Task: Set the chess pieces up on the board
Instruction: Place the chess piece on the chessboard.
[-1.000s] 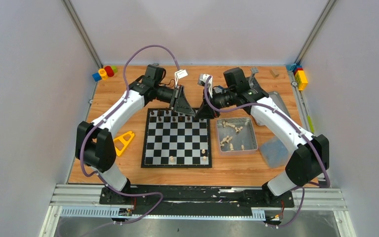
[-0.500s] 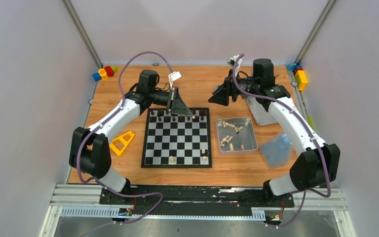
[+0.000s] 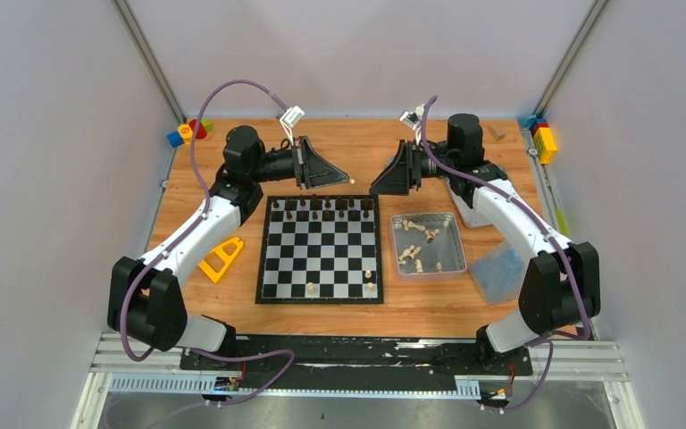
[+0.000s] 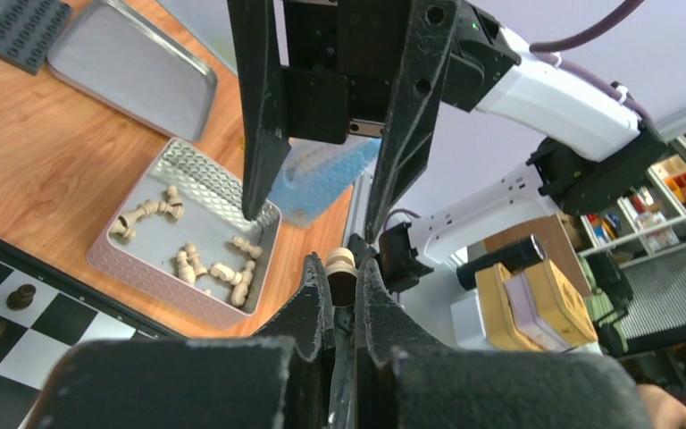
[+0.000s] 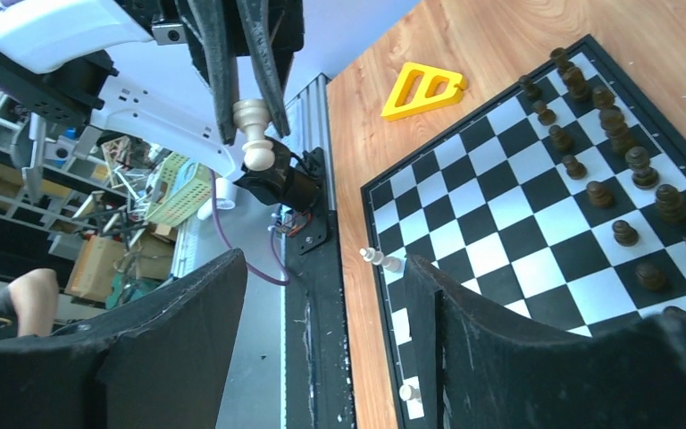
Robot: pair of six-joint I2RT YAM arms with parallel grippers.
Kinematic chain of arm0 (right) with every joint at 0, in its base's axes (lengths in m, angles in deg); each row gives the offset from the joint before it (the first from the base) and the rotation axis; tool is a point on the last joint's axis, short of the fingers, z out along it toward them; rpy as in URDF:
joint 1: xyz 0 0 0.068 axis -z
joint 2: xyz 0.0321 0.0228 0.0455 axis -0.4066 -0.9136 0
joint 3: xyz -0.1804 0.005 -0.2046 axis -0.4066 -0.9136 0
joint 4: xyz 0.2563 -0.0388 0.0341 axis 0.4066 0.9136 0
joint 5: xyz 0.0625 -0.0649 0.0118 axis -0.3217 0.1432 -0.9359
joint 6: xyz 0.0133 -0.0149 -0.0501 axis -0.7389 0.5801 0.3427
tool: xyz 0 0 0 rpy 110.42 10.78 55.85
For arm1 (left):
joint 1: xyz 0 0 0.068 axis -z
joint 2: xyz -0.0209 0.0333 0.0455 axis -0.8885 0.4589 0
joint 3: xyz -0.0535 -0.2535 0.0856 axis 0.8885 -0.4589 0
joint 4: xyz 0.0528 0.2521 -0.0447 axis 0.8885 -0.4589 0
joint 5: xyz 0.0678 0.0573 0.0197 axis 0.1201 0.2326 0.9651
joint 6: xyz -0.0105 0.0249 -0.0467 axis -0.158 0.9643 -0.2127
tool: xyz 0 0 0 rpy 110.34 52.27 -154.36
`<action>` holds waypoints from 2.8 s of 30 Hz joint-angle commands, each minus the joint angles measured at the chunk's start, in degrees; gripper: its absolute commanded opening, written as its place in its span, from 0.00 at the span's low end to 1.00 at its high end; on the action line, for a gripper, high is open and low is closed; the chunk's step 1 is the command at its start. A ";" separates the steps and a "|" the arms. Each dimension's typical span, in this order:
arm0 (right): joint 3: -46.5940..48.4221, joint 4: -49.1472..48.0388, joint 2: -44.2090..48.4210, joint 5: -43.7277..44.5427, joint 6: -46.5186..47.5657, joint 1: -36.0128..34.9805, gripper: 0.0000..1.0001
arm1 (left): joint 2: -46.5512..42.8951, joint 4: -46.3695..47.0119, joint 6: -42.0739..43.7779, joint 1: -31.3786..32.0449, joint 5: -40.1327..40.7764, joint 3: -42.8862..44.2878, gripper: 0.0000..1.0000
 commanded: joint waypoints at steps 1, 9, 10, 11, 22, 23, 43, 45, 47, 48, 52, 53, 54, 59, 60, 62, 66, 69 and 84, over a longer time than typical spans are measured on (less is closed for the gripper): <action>-0.30 -11.13 -0.71 -5.12 -7.56 -0.91 0.65 | -1.14 10.56 -6.49 0.54 3.78 -1.76 0.00; 1.06 -14.97 -3.17 -6.06 -11.41 -2.32 0.60 | -0.99 15.25 -7.64 1.83 5.52 -4.71 0.00; 1.04 -15.57 -3.39 -6.05 -12.01 -2.30 0.59 | -1.07 15.80 -7.94 1.92 5.84 -4.94 0.00; 0.96 -16.57 -3.62 -6.12 -12.69 -2.42 0.58 | -1.13 16.63 -8.00 1.97 5.99 -5.36 0.00; 1.63 -21.52 -5.22 -6.60 -17.12 -2.63 0.42 | -1.16 19.51 -7.76 2.92 7.63 -8.11 0.00; 1.76 -21.59 -5.28 -6.58 -17.17 -2.84 0.42 | -1.07 19.51 -7.69 3.07 7.75 -8.14 0.00; 2.42 -23.54 -5.85 -7.18 -18.67 -3.53 0.26 | -0.75 19.77 -5.92 3.68 8.99 -9.26 0.00; 2.38 -23.63 -5.96 -7.26 -18.59 -3.71 0.25 | -0.75 19.78 -5.76 3.74 9.16 -9.30 0.01; 2.38 -23.72 -6.05 -7.28 -18.67 -3.75 0.24 | -0.71 19.71 -5.61 3.77 9.22 -9.31 0.02; 2.50 -23.79 -6.14 -7.33 -18.73 -3.78 0.24 | -0.67 19.66 -5.61 3.77 9.27 -9.31 0.03; 3.02 -23.98 -6.39 -7.54 -19.11 -3.98 0.22 | -0.58 19.32 -5.16 3.85 9.29 -9.38 0.04; 3.16 -24.06 -6.45 -7.58 -19.11 -3.99 0.21 | -0.58 19.16 -4.92 3.90 9.35 -9.46 0.04; 3.25 -24.07 -6.56 -7.75 -19.19 -3.98 0.20 | -0.58 19.03 -4.78 3.93 9.41 -9.47 0.04; 3.71 -24.05 -6.35 -8.11 -18.88 -3.97 0.11 | -0.76 17.52 -3.22 4.12 9.61 -9.89 0.06; 3.97 -23.61 -6.26 -8.23 -18.32 -3.97 0.09 | -1.00 17.20 -2.55 4.16 9.65 -9.98 0.07; 4.97 -19.62 -5.97 -8.14 -15.50 -3.81 0.05 | -1.51 15.09 -1.00 4.17 9.66 -10.05 0.11; 5.97 -12.78 -4.81 -7.24 -9.14 -2.95 0.00 | -3.47 8.75 4.48 4.12 9.44 -9.63 0.43; 6.60 -3.89 -3.24 -5.48 -1.01 -2.35 0.00 | -4.89 2.32 10.12 3.81 8.95 -7.53 0.66; 8.99 36.65 0.09 31.23 40.93 -13.35 0.00 | -14.22 -52.95 48.47 -9.03 25.58 10.50 1.00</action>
